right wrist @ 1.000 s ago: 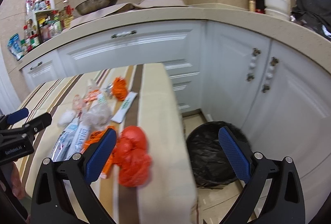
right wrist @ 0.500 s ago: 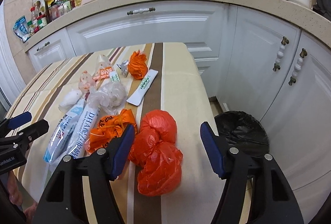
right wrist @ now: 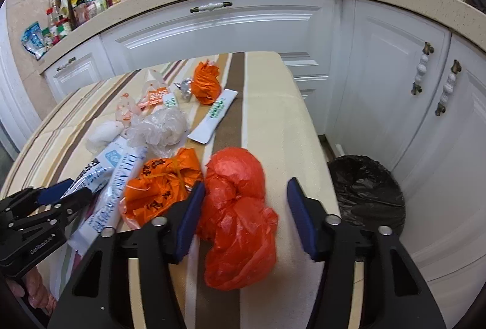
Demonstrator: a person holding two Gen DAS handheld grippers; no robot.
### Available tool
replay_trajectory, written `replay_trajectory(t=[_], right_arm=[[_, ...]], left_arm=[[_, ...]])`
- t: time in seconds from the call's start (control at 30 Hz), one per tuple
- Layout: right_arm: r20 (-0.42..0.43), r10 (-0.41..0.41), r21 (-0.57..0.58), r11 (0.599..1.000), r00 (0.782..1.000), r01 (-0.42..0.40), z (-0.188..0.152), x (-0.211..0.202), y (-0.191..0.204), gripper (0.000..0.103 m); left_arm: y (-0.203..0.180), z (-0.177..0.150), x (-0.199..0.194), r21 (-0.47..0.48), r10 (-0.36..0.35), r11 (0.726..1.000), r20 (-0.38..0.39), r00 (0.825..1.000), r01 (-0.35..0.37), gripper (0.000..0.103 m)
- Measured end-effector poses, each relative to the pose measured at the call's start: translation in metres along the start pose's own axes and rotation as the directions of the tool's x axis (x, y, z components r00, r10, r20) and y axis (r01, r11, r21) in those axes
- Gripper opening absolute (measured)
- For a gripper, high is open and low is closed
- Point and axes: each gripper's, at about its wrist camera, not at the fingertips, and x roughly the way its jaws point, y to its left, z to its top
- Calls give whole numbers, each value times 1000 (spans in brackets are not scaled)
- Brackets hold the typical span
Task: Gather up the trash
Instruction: 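Grasp the white-blue tube with the left tool while the right tool grasps the red bag, then carry the tube and red bag to the black bin and release both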
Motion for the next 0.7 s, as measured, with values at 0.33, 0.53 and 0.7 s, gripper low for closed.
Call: replay_trajectory(t=[0.33,0.53,0.7], right_arm=[[26,17,-30,999,1000,-16,-1,-6,6,38],[58,0,-38,999,998,2,2,-19,3,38],[94,-32,-13,999,995,33,6,-31,-12,38]], left_arm=[[-3,-1,-8,16,-43,999,34,998,43,21],[-8,5,-25,43,-39,998,81,996,36,20],[-19,15,-43,61,-74,996,115,991,67,20]])
